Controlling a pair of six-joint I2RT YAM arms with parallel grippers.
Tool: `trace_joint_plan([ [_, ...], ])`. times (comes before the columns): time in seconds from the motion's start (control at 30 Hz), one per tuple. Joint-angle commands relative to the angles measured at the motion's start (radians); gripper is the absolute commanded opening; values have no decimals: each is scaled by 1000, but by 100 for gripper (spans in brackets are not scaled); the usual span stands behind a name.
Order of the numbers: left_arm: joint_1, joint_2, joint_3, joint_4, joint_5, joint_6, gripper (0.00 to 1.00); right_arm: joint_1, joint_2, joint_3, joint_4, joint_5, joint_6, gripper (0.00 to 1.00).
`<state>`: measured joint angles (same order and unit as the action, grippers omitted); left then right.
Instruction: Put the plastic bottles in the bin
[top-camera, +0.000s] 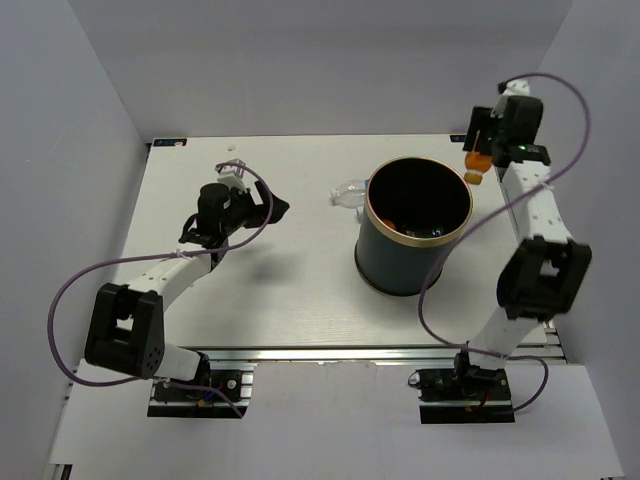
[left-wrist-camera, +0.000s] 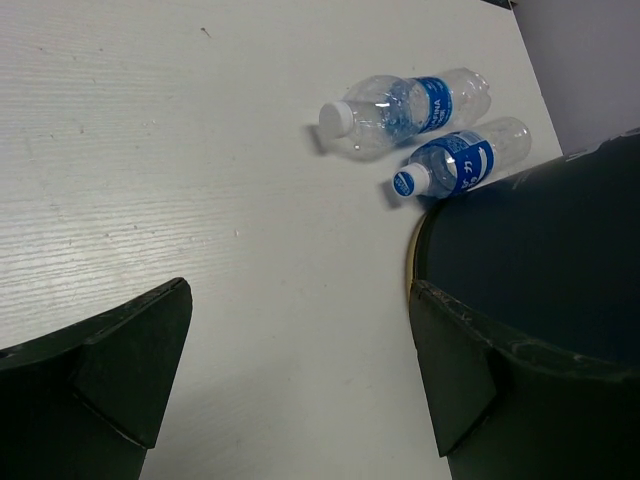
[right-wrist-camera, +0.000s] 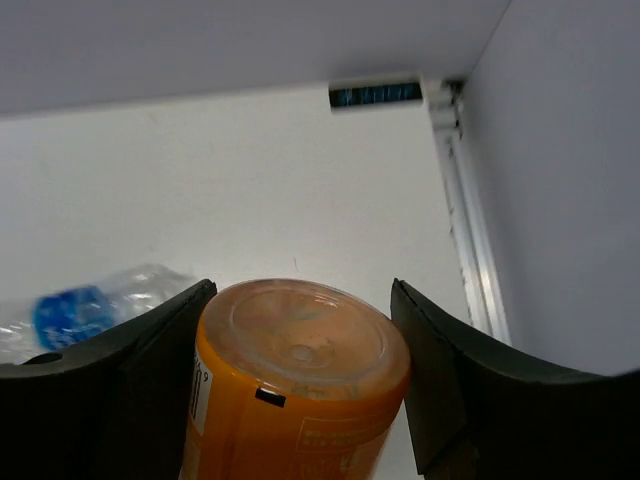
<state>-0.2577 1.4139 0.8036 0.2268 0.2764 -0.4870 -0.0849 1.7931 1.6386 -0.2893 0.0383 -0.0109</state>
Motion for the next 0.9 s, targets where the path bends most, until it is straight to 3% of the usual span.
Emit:
trace_joint_plan([
  [0.0,0,-75,-32,43,6,25,98,-4,-207,-22,48,-40,45,57],
  [0.07,1,-79,-49,51,10,31,98,0,-302,-68,104,-131,77,58],
  [0.2,2,-72,-37,31,4,21,98,36,-394,-114,124,-497,115,61],
  [0.3,2,-56,-32,20,20,25,98,97,-471,-213,162,-590,129,63],
  [0.43,0,-55,-52,42,67,60,98,175,-599,-393,249,-624,143,76],
  [0.5,1,-52,-53,43,92,74,98,182,-630,-460,257,-626,155,89],
  [0.67,0,-41,-61,58,136,100,98,189,-681,-491,246,-635,144,89],
  [0.87,0,2,-43,101,251,117,98,188,-650,-445,185,-511,153,89],
])
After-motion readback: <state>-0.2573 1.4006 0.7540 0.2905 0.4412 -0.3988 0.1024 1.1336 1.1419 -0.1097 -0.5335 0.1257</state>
